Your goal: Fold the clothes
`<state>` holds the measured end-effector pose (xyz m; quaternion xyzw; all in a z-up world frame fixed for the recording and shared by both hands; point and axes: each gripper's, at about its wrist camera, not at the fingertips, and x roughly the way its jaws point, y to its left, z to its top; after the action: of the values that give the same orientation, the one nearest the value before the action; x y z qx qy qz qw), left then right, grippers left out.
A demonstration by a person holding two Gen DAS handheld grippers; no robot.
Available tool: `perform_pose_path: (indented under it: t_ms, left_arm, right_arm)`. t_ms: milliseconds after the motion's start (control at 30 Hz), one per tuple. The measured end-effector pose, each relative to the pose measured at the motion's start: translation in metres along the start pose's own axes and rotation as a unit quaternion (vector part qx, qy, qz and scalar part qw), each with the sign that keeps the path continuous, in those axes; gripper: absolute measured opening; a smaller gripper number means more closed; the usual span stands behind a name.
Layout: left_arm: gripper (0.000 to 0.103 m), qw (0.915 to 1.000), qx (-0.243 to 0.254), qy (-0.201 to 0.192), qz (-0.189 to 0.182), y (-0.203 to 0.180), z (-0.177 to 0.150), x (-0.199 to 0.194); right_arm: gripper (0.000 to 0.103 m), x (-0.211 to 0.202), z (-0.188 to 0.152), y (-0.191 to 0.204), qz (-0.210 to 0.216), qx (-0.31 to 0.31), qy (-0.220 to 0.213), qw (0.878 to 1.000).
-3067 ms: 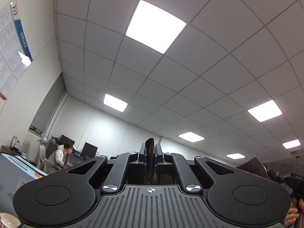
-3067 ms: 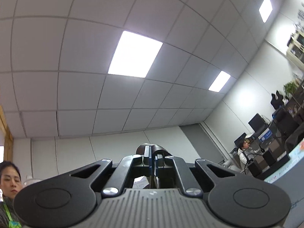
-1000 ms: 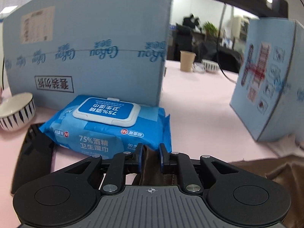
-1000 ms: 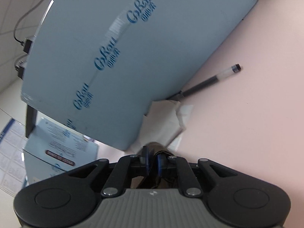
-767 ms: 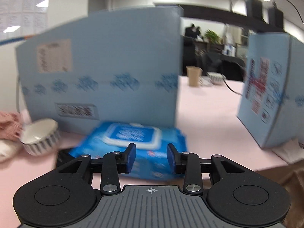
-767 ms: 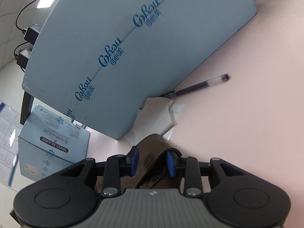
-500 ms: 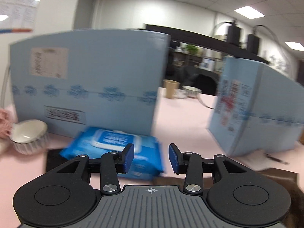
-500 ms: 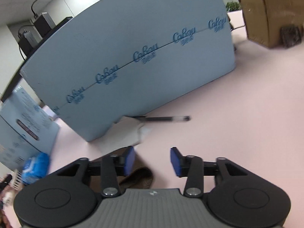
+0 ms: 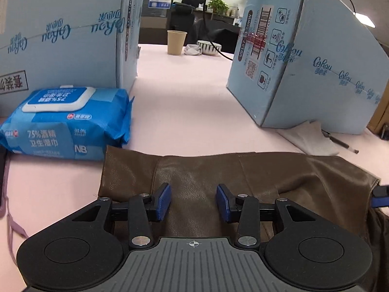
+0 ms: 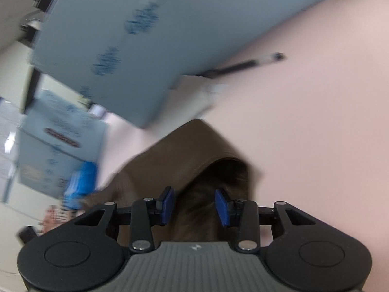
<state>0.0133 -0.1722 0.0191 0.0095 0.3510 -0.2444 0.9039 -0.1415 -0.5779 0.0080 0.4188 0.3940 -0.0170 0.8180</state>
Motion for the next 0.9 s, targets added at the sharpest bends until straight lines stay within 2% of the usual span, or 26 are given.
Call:
perform_pose_path:
  t_ms: [33,100,200,267,300,333,467,500,567,633,800,900]
  left_arm:
    - [0.040,1.0000,-0.005,-0.002,-0.001,0.002,0.001,-0.003]
    - [0.040,0.9986,-0.030,-0.036,-0.022,0.015,0.001,-0.030]
    - [0.041,0.9920,-0.025,-0.124,-0.008,0.029,-0.006,-0.090]
    - [0.048,0.9838,-0.032,-0.176,-0.015,0.043,-0.018,-0.136]
    - [0.055,0.9799,-0.033,-0.195,-0.025,0.050,-0.028,-0.159]
    - [0.060,0.9757,-0.033,-0.214,-0.035,0.056,-0.038,-0.182]
    - [0.061,0.9653,0.008,-0.256,-0.049,0.062,-0.098,-0.257]
    - [0.061,0.9633,0.020,-0.263,-0.051,0.062,-0.115,-0.273]
    - [0.061,0.9635,0.029,-0.260,-0.059,0.064,-0.150,-0.297]
    - [0.061,0.9684,0.028,-0.240,-0.063,0.067,-0.179,-0.313]
    - [0.061,0.9827,0.043,-0.169,-0.061,0.070,-0.234,-0.334]
    - [0.061,0.9893,0.031,-0.121,-0.076,0.073,-0.254,-0.330]
  right_arm:
    - [0.041,-0.005,-0.002,-0.003,0.006,0.008,-0.004,1.000]
    - [0.051,-0.027,-0.010,0.004,0.012,-0.013,-0.029,0.999]
    - [0.053,-0.073,-0.032,0.012,0.065,-0.046,-0.067,0.995]
    - [0.061,-0.107,-0.050,0.018,0.098,-0.070,-0.095,0.988]
    - [0.067,-0.128,-0.065,0.021,0.123,-0.089,-0.103,0.983]
    - [0.071,-0.144,-0.080,0.023,0.139,-0.102,-0.104,0.979]
    - [0.075,-0.187,-0.135,0.025,0.194,-0.142,-0.086,0.967]
    - [0.075,-0.193,-0.152,0.022,0.189,-0.146,-0.074,0.968]
    - [0.075,-0.200,-0.182,0.016,0.178,-0.153,-0.049,0.971]
    - [0.074,-0.207,-0.206,0.008,0.170,-0.155,-0.021,0.973]
    - [0.074,-0.204,-0.249,-0.017,0.129,-0.144,0.039,0.980]
    - [0.074,-0.201,-0.268,-0.024,0.081,-0.169,0.047,0.981]
